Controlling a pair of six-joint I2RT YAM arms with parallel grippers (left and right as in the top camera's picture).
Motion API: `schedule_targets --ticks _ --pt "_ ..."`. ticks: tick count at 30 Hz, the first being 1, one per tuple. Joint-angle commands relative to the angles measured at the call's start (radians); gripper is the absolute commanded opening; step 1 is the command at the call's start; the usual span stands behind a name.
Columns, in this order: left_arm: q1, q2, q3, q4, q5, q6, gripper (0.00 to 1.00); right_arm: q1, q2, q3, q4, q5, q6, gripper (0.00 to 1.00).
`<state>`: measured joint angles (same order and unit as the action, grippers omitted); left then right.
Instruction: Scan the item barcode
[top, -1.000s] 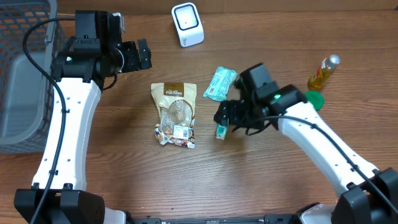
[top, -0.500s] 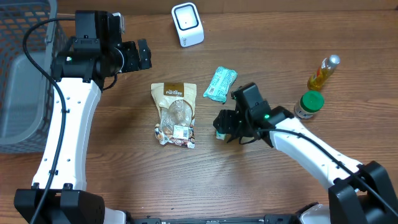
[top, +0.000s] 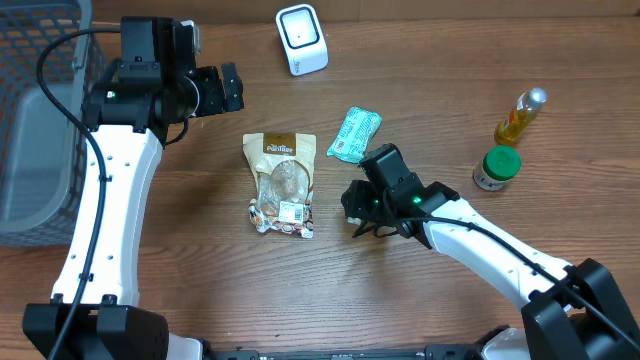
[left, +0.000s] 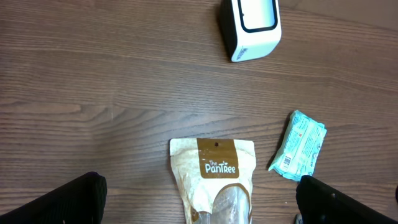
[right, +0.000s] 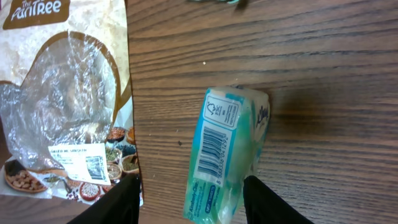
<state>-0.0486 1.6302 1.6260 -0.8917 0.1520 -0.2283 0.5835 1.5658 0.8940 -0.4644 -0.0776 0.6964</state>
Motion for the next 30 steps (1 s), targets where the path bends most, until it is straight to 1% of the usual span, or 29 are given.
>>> schedule_targets --ticks 1,6,7,9,13,19,27,30 --pt "-0.004 0.0 0.013 0.002 -0.005 0.023 1.0 0.006 0.027 -0.008 0.01 0.024 0.023 0.46" --pt "-0.004 0.0 0.013 0.002 -0.006 0.023 0.99 0.006 0.043 -0.008 0.033 -0.011 0.022 0.4" --pt "-0.004 0.0 0.013 0.002 -0.006 0.023 0.99 0.006 0.045 -0.008 0.041 -0.026 0.022 0.36" --pt "-0.004 0.0 0.013 0.002 -0.006 0.023 1.0 0.006 0.046 -0.008 0.042 -0.032 0.022 0.35" --pt "-0.004 0.0 0.013 0.002 -0.006 0.023 0.99 0.006 0.046 -0.008 0.043 -0.046 0.022 0.34" --pt "-0.004 0.0 0.013 0.002 -0.006 0.023 1.0 0.006 0.047 -0.008 0.072 -0.127 0.021 0.34" --pt "-0.004 0.0 0.013 0.002 -0.006 0.023 1.0 0.006 0.047 -0.008 0.093 -0.136 0.02 0.35" --pt "-0.004 0.0 0.012 0.002 -0.006 0.023 1.0 0.006 0.047 -0.008 0.094 -0.1 0.011 0.35"
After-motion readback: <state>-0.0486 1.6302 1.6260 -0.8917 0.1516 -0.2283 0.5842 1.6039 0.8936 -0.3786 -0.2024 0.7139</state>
